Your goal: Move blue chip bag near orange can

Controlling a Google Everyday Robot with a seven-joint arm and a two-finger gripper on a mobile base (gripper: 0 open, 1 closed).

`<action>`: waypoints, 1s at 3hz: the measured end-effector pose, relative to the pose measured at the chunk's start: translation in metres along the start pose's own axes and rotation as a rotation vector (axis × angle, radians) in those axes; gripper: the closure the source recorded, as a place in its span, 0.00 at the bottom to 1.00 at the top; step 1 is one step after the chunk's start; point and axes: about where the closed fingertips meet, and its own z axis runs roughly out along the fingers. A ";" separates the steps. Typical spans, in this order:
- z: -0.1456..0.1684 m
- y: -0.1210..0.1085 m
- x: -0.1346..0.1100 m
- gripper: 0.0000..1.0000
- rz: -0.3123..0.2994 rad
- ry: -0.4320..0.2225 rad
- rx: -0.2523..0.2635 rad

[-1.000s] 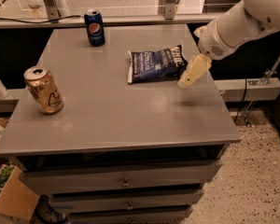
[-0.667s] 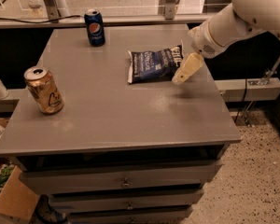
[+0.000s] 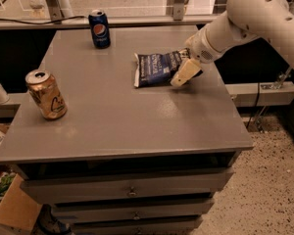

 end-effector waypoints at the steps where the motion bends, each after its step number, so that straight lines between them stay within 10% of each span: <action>1: 0.010 0.004 0.005 0.41 -0.001 0.010 -0.015; 3: -0.016 -0.009 -0.013 0.87 -0.018 -0.010 0.020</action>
Offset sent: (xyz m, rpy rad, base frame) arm 0.0013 -0.0033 0.0042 -0.0084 -0.0107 0.0074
